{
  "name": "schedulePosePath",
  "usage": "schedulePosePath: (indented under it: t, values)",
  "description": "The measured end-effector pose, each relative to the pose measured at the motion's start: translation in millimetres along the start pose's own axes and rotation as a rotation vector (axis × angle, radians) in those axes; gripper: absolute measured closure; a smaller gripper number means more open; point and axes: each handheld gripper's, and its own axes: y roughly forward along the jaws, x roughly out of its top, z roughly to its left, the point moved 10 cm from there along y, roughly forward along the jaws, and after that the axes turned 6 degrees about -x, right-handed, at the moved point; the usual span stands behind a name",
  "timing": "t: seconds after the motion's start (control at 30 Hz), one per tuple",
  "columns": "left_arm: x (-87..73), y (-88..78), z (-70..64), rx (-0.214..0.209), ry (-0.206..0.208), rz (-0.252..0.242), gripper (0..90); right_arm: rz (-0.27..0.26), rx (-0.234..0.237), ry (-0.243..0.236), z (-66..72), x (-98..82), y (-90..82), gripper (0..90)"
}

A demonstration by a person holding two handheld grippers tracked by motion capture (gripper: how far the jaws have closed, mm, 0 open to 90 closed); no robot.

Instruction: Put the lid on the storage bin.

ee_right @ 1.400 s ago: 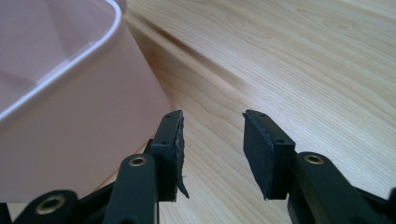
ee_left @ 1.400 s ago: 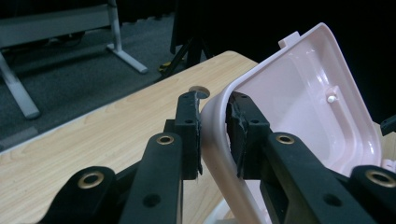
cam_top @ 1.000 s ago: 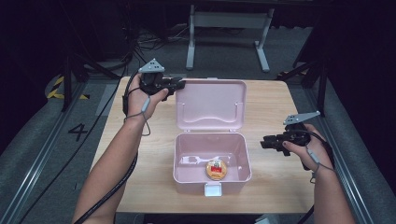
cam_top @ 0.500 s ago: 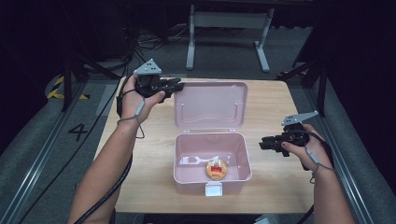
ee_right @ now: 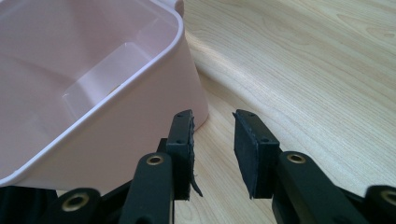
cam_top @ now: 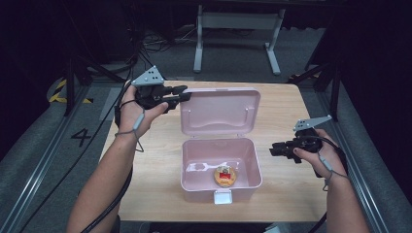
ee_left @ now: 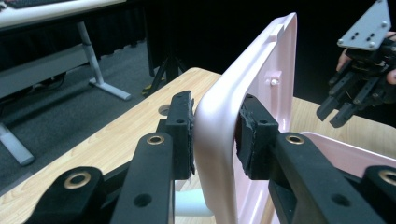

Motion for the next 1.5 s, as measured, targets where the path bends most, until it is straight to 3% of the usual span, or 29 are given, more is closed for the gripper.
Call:
schedulePosePath:
  t: [0.23,0.53,0.67,1.0,1.3,1.5]
  values:
    - [-0.9,-7.2,-15.7,-0.027,0.016,-0.007,67.2,0.001,0.003,-0.007,2.5,0.9,-1.2,69.5]
    - [-5.0,-16.9,-38.2,-0.061,0.059,0.023,64.7,-0.021,0.012,-0.022,9.4,7.1,-6.2,78.3]
    - [-9.3,-21.1,-47.6,-0.102,0.050,0.032,62.2,-0.032,0.007,-0.033,11.1,10.4,-8.4,85.2]
    - [-17.7,-23.8,-60.4,-0.114,0.086,0.067,59.6,-0.035,0.023,-0.063,19.3,14.8,-9.7,88.1]
    - [-26.1,-26.3,-70.4,-0.147,0.055,0.075,54.6,-0.029,0.047,-0.064,26.6,15.9,-10.8,87.1]
    - [-30.8,-28.5,-75.2,-0.154,0.083,0.100,51.8,-0.030,0.062,-0.069,32.3,17.7,-12.1,87.6]
